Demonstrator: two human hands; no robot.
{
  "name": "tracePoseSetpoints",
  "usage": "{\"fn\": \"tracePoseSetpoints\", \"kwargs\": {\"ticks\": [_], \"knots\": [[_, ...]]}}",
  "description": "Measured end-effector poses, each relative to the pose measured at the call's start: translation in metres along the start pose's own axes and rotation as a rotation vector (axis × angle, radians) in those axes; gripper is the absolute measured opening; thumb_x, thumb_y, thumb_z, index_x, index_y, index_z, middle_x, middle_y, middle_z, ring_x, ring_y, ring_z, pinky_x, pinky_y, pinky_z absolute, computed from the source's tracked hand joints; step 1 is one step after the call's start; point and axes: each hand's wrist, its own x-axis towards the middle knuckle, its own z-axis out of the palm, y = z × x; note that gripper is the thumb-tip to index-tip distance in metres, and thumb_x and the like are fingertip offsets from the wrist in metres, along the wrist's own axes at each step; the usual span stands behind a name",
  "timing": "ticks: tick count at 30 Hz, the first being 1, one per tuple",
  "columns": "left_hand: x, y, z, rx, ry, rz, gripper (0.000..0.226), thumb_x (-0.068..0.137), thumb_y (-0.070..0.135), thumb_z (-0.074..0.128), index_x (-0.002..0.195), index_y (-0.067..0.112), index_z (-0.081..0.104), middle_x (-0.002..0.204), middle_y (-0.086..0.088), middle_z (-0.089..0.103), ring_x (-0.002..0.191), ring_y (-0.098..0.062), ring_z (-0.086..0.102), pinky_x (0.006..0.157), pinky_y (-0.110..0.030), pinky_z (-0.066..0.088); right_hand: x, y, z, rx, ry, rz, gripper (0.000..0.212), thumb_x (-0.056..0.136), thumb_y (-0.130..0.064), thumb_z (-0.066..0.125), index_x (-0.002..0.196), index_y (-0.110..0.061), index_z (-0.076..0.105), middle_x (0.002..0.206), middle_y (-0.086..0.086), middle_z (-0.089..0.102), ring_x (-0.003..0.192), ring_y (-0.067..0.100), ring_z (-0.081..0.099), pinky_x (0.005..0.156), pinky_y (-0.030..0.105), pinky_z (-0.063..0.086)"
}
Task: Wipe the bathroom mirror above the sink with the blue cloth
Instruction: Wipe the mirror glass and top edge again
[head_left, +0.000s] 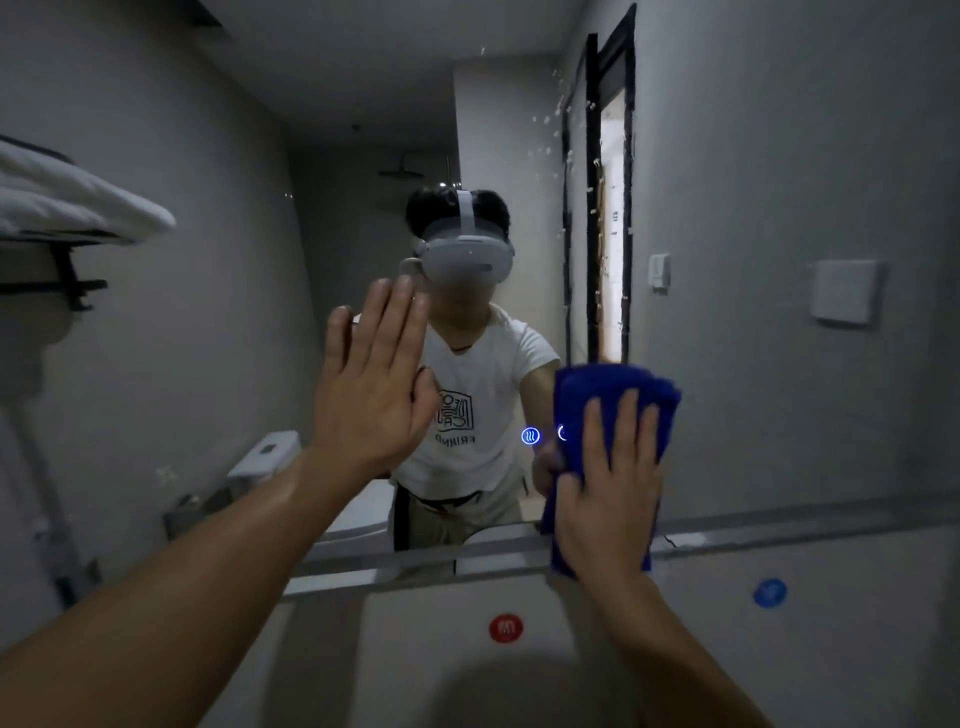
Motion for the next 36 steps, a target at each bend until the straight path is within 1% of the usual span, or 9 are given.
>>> {"fn": "tracePoseSetpoints", "kwargs": {"ticks": [4, 8, 11, 16, 22, 26, 30, 33, 36], "knots": [[-0.003, 0.000, 0.002, 0.007, -0.013, -0.006, 0.064, 0.099, 0.034, 0.030, 0.155, 0.004, 0.025, 0.163, -0.015, 0.020, 0.152, -0.030, 0.016, 0.120, -0.055, 0.017, 0.003, -0.030, 0.011, -0.017, 0.008, -0.007, 0.076, 0.089, -0.032, 0.032, 0.158, -0.024, 0.002, 0.166, 0.004, -0.010, 0.151, 0.025, -0.013, 0.118, 0.058, 0.014], [-0.004, 0.000, 0.002, -0.002, -0.046, -0.019, 0.065, 0.099, 0.035, 0.029, 0.156, 0.004, 0.021, 0.164, -0.015, 0.016, 0.153, -0.028, 0.012, 0.120, -0.055, 0.016, -0.084, -0.018, 0.042, -0.121, -0.058, -0.457, 0.072, 0.087, -0.027, 0.047, 0.154, -0.022, 0.021, 0.166, 0.006, 0.003, 0.152, 0.029, 0.003, 0.122, 0.050, 0.003], [-0.003, 0.000, 0.002, 0.002, -0.036, -0.016, 0.066, 0.098, 0.034, 0.031, 0.156, 0.004, 0.021, 0.164, -0.015, 0.018, 0.152, -0.028, 0.013, 0.121, -0.054, 0.015, -0.096, 0.010, 0.041, -0.121, -0.052, -0.608, 0.072, 0.086, -0.019, 0.053, 0.154, -0.021, 0.028, 0.163, 0.006, 0.020, 0.151, 0.028, 0.016, 0.123, 0.050, 0.005], [-0.004, 0.001, 0.003, 0.027, -0.022, -0.011, 0.066, 0.098, 0.035, 0.033, 0.155, 0.003, 0.025, 0.163, -0.016, 0.020, 0.152, -0.029, 0.015, 0.121, -0.054, 0.016, -0.046, -0.007, 0.021, -0.123, -0.045, -0.368, 0.082, 0.085, -0.026, 0.040, 0.159, -0.025, 0.004, 0.166, 0.005, 0.002, 0.152, 0.028, 0.001, 0.120, 0.049, 0.004], [-0.005, 0.000, 0.005, 0.015, -0.009, -0.014, 0.066, 0.098, 0.035, 0.032, 0.155, 0.003, 0.023, 0.163, -0.016, 0.019, 0.152, -0.028, 0.014, 0.121, -0.054, 0.017, -0.058, -0.050, 0.042, -0.067, -0.023, -0.238, 0.080, 0.087, -0.028, 0.042, 0.158, -0.024, 0.004, 0.166, 0.004, -0.002, 0.153, 0.027, 0.002, 0.122, 0.047, 0.001], [-0.005, 0.000, 0.005, 0.017, -0.034, -0.019, 0.066, 0.099, 0.037, 0.029, 0.157, 0.005, 0.020, 0.164, -0.014, 0.016, 0.153, -0.026, 0.010, 0.121, -0.054, 0.015, -0.073, -0.045, 0.039, -0.029, -0.025, -0.239, 0.081, 0.085, -0.025, 0.041, 0.158, -0.025, 0.005, 0.166, 0.002, -0.002, 0.153, 0.025, 0.001, 0.118, 0.048, 0.009], [-0.006, 0.000, 0.006, 0.009, -0.021, -0.019, 0.064, 0.100, 0.037, 0.027, 0.156, 0.005, 0.023, 0.164, -0.014, 0.018, 0.153, -0.026, 0.013, 0.122, -0.053, 0.014, 0.006, -0.080, 0.019, 0.069, 0.044, -0.150, 0.079, 0.090, -0.029, 0.045, 0.158, -0.026, 0.005, 0.166, 0.000, -0.007, 0.152, 0.022, -0.006, 0.118, 0.052, 0.012], [-0.005, 0.000, 0.006, 0.007, -0.008, -0.016, 0.063, 0.101, 0.036, 0.027, 0.156, 0.004, 0.024, 0.164, -0.014, 0.020, 0.152, -0.027, 0.015, 0.122, -0.053, 0.015, 0.039, -0.093, 0.015, 0.082, 0.084, -0.155, 0.075, 0.091, -0.029, 0.047, 0.157, -0.023, 0.013, 0.165, 0.002, 0.000, 0.153, 0.023, -0.003, 0.121, 0.052, 0.009], [-0.006, 0.000, 0.005, -0.002, -0.032, -0.029, 0.064, 0.102, 0.038, 0.023, 0.156, 0.005, 0.022, 0.164, -0.014, 0.018, 0.153, -0.026, 0.012, 0.122, -0.052, 0.013, -0.007, -0.078, 0.030, 0.006, 0.037, -0.247, 0.077, 0.091, -0.031, 0.040, 0.158, -0.025, 0.004, 0.166, 0.004, -0.005, 0.153, 0.025, -0.001, 0.121, 0.049, 0.003]]}}
